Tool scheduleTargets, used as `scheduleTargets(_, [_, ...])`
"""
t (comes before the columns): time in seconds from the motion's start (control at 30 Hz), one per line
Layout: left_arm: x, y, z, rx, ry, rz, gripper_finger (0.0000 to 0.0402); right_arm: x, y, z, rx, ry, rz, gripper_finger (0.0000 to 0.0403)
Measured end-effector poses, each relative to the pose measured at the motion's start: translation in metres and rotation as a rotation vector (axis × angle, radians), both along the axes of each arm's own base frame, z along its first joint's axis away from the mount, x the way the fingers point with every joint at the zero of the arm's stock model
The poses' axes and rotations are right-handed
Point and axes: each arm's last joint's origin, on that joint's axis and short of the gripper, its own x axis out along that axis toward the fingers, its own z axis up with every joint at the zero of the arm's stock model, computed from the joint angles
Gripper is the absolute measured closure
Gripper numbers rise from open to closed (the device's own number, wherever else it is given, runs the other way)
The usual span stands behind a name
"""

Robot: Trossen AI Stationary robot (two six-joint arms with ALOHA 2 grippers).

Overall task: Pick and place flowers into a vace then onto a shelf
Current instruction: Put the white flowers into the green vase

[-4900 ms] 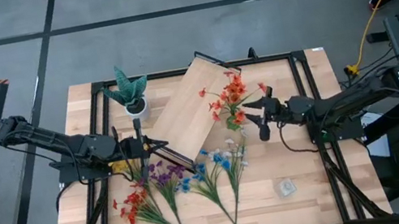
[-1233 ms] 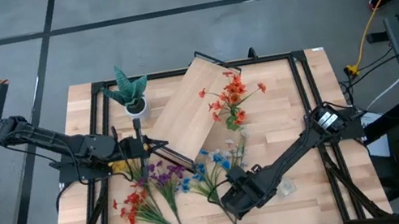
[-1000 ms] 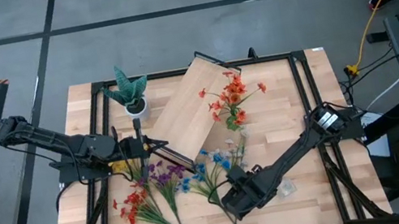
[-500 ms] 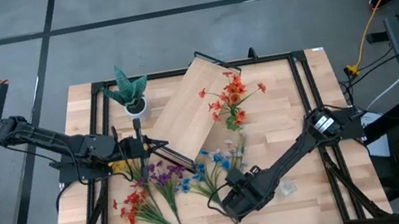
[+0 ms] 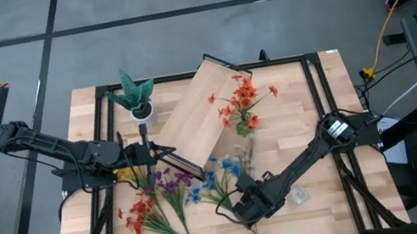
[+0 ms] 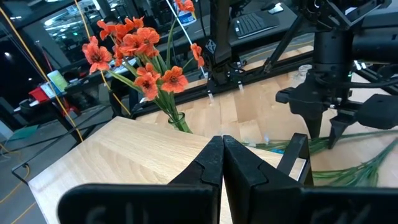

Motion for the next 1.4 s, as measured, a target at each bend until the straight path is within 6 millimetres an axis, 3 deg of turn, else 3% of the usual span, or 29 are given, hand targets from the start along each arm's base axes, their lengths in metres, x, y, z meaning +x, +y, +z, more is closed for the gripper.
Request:
scheduleTargets(0.17, [0.000, 0.000, 0.000, 0.000, 0.000, 0.000, 0.0398, -0.004, -0.002, 0.001, -0.018, 0.036, 0.000, 0.0377])
scheduleTargets(0.23, [0.000, 0.000, 0.000, 0.000, 0.000, 0.000, 0.0398, -0.005, -0.004, 0.005, -0.022, 0.043, -0.001, 0.0391])
scheduleTargets(0.53, [0.000, 0.000, 0.000, 0.000, 0.000, 0.000, 0.0398, -0.013, -0.008, 0.023, -0.039, 0.126, -0.002, 0.0396])
scheduleTargets(0.87, [0.000, 0.000, 0.000, 0.000, 0.000, 0.000, 0.0398, -0.010, -0.001, 0.094, -0.120, 0.156, 0.012, 0.0399])
scheduleTargets(1.0, [0.000, 0.000, 0.000, 0.000, 0.000, 0.000, 0.0398, -0.013, 0.003, 0.113, -0.127, 0.157, 0.024, 0.0400])
scheduleTargets(1.4, [0.000, 0.000, 0.000, 0.000, 0.000, 0.000, 0.0398, -0.022, 0.009, 0.124, -0.074, 0.244, 0.040, 0.0400])
